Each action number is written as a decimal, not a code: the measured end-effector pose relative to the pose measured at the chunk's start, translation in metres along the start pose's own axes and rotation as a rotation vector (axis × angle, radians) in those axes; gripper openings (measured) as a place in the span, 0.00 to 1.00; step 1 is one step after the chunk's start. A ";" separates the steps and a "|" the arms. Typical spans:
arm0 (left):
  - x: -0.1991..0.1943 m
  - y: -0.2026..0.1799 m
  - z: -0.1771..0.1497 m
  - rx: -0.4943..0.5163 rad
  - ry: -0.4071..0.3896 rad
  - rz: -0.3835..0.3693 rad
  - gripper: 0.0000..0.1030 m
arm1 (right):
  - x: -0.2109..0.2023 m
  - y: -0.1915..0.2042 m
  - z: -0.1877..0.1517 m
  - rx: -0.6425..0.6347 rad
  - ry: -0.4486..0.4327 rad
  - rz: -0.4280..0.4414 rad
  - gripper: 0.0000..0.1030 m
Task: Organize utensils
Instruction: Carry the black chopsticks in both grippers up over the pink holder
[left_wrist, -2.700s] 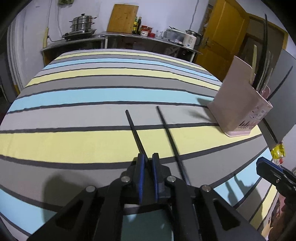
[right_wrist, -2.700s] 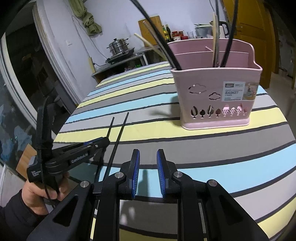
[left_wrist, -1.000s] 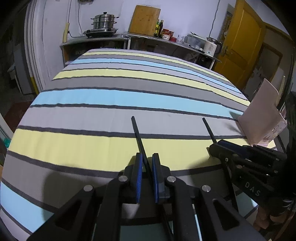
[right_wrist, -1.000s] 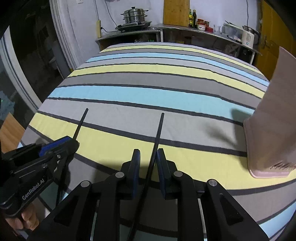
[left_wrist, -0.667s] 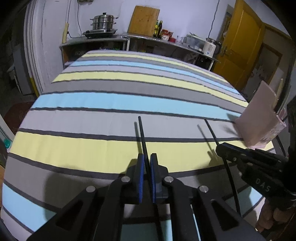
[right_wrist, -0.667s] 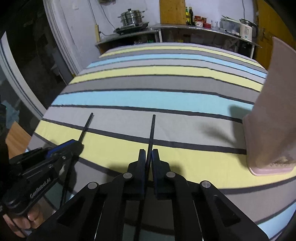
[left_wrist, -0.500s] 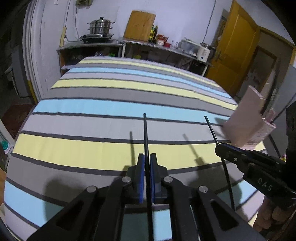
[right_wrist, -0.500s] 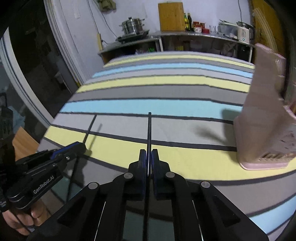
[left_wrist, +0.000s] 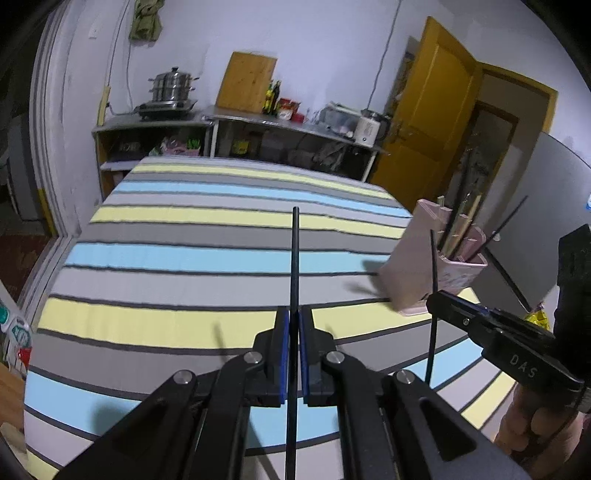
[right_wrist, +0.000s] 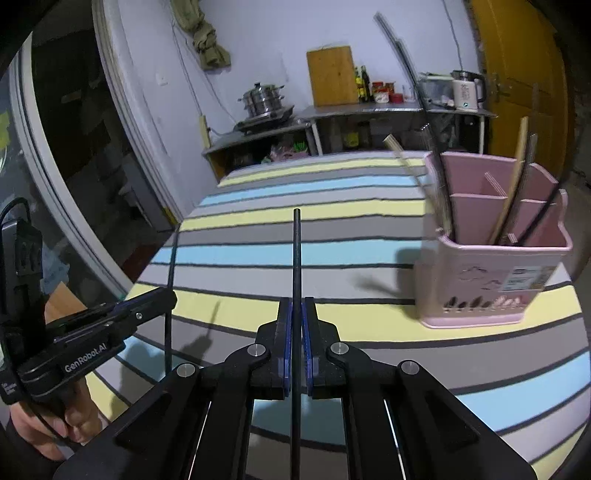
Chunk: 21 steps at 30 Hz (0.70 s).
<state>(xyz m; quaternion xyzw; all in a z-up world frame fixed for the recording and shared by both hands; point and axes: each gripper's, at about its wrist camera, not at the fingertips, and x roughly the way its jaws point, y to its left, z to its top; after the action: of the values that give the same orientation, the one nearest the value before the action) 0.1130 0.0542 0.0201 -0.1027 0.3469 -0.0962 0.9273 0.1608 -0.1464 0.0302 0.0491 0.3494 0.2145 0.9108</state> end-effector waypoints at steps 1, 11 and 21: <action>-0.004 -0.003 0.002 0.005 -0.006 -0.006 0.05 | -0.007 0.000 0.000 0.004 -0.012 0.000 0.05; -0.026 -0.032 0.015 0.069 -0.027 -0.073 0.05 | -0.055 -0.014 -0.001 0.060 -0.102 -0.002 0.05; -0.013 -0.065 0.030 0.127 0.017 -0.149 0.05 | -0.084 -0.041 0.002 0.124 -0.145 -0.033 0.05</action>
<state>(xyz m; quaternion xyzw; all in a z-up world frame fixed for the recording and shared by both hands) 0.1158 -0.0017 0.0672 -0.0685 0.3395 -0.1877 0.9191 0.1203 -0.2189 0.0736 0.1152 0.2962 0.1731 0.9322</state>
